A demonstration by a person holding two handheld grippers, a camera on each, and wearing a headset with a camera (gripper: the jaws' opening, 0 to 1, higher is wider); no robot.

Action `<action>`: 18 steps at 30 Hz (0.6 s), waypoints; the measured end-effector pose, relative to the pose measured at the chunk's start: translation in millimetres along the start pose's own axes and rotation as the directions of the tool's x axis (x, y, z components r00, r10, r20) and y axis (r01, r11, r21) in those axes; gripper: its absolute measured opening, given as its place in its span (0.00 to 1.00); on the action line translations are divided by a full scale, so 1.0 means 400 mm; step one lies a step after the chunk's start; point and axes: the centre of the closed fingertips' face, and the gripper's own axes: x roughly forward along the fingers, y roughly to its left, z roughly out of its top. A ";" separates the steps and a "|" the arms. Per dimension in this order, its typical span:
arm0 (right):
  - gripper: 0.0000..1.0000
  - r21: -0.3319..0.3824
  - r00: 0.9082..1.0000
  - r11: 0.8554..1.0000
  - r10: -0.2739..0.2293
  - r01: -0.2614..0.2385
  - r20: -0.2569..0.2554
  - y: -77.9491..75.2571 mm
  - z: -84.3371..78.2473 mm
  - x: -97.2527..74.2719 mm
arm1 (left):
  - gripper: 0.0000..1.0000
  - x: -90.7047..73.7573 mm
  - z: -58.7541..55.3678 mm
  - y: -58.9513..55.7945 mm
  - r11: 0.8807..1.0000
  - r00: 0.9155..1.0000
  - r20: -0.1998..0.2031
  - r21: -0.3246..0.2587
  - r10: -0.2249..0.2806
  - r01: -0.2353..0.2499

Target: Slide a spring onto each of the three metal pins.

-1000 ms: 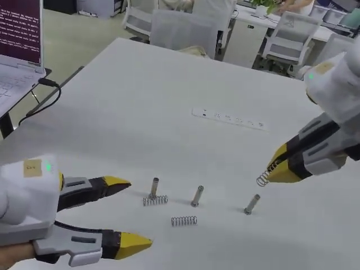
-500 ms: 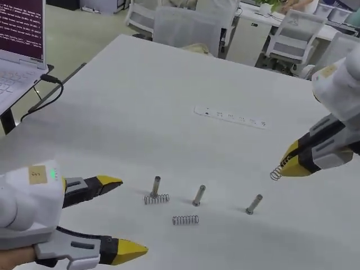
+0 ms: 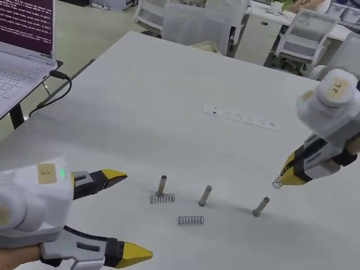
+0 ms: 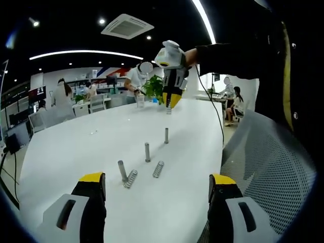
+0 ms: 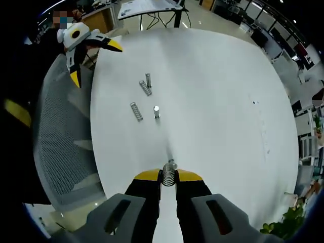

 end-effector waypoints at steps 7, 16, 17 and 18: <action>0.08 0.006 1.000 1.000 0.005 -0.004 -0.019 -0.012 -0.022 0.039 | 0.81 0.000 0.001 0.005 1.000 1.000 0.002 -0.001 0.002 -0.002; 0.08 0.030 1.000 1.000 0.002 -0.001 -0.015 -0.024 -0.040 0.072 | 0.81 0.000 0.000 0.004 1.000 1.000 0.001 -0.007 0.000 0.000; 0.08 0.032 1.000 0.999 0.002 -0.001 -0.014 -0.025 -0.041 0.074 | 0.81 0.001 -0.001 0.004 1.000 1.000 0.001 -0.008 0.000 0.000; 0.08 0.037 1.000 0.999 0.006 -0.005 -0.011 -0.024 -0.042 0.078 | 0.81 0.001 -0.002 0.003 1.000 1.000 -0.001 -0.009 -0.001 0.001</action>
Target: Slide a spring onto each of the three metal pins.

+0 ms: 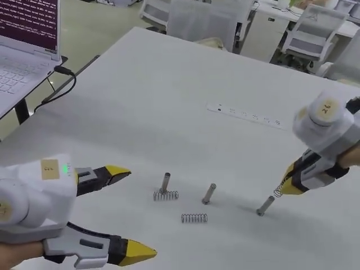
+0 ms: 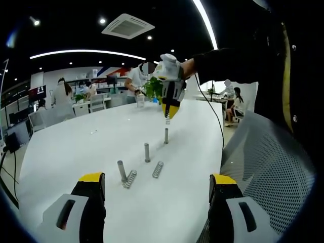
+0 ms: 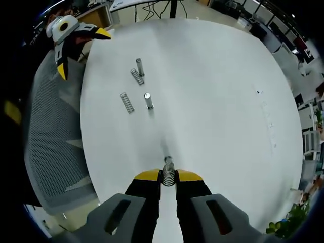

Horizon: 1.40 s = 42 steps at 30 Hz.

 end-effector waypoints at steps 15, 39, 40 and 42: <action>0.08 0.021 1.000 1.000 0.003 -0.003 0.007 -0.004 -0.004 0.029 | 0.81 0.001 0.003 -0.001 1.000 1.000 0.006 -0.014 0.002 -0.001; 0.08 0.039 1.000 0.999 0.010 -0.010 0.003 0.000 -0.019 0.089 | 0.79 0.001 0.003 0.001 1.000 1.000 0.001 -0.019 -0.001 0.001; 0.08 0.039 1.000 0.999 0.009 -0.009 0.004 -0.001 -0.019 0.096 | 0.79 0.001 0.002 0.002 1.000 1.000 0.001 -0.019 -0.001 0.001; 0.08 0.037 1.000 0.999 0.006 -0.006 -0.004 -0.003 -0.024 0.110 | 0.78 0.001 0.002 0.002 1.000 1.000 0.001 -0.020 -0.002 0.002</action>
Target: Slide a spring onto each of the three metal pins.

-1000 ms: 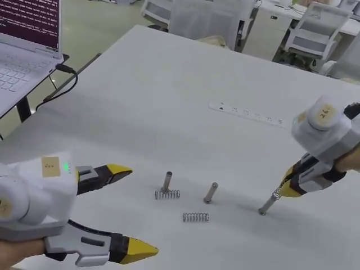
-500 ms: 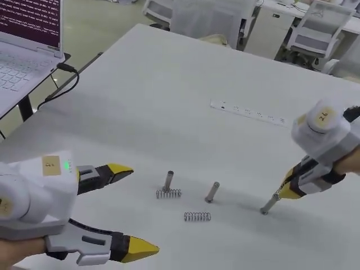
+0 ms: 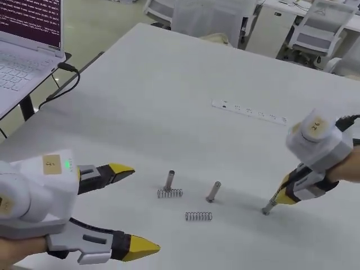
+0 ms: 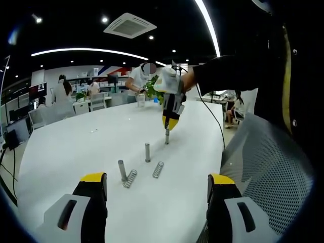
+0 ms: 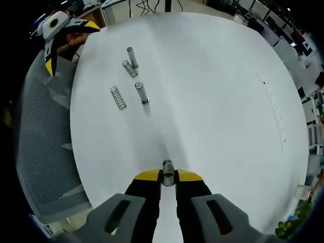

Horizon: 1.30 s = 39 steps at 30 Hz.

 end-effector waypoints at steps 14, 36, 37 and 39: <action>0.08 0.023 1.000 1.000 -0.009 0.009 0.006 -0.001 -0.001 0.051 | 0.77 -0.002 0.003 0.001 1.000 1.000 0.001 -0.004 0.002 -0.002; 0.13 0.021 0.999 0.999 -0.027 0.027 0.018 -0.008 -0.001 0.063 | 0.77 -0.003 0.002 -0.002 1.000 1.000 -0.003 -0.006 -0.001 0.001; 0.15 0.022 0.999 0.999 -0.026 0.025 0.020 -0.007 -0.001 0.063 | 0.77 -0.003 0.002 -0.002 1.000 1.000 -0.005 -0.005 -0.001 0.001; 0.15 0.028 0.999 0.999 -0.025 0.024 0.024 -0.006 -0.002 0.062 | 0.77 -0.002 0.003 -0.002 1.000 1.000 -0.002 -0.006 -0.003 0.003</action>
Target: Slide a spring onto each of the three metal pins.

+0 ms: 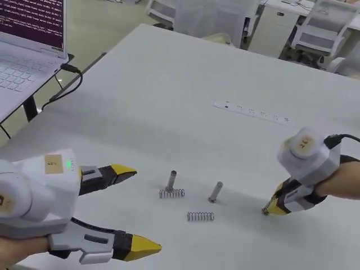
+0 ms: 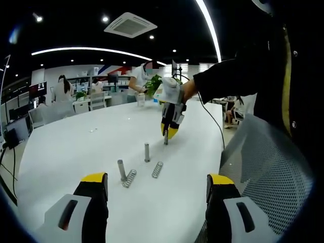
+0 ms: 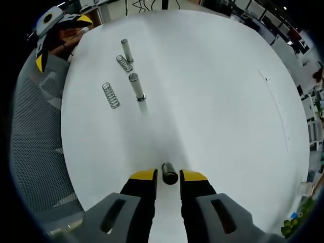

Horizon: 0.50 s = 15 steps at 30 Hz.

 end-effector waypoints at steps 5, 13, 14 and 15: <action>0.21 0.000 1.000 1.000 -0.010 0.010 0.023 0.000 0.002 -0.009 | 0.76 0.003 0.001 -0.002 1.000 1.000 -0.001 0.002 -0.006 0.006; 0.25 -0.024 0.997 0.999 -0.031 0.032 0.064 0.006 0.020 -0.036 | 0.76 0.007 0.003 -0.003 1.000 1.000 -0.005 0.006 -0.014 0.014; 0.25 -0.031 0.997 0.999 -0.034 0.037 0.074 0.007 0.027 -0.041 | 0.76 0.007 0.003 -0.004 1.000 1.000 -0.005 0.006 -0.014 0.014; 0.26 -0.037 0.996 0.998 -0.039 0.042 0.084 0.010 0.035 -0.049 | 0.76 0.007 0.005 -0.004 1.000 1.000 -0.004 0.007 -0.015 0.015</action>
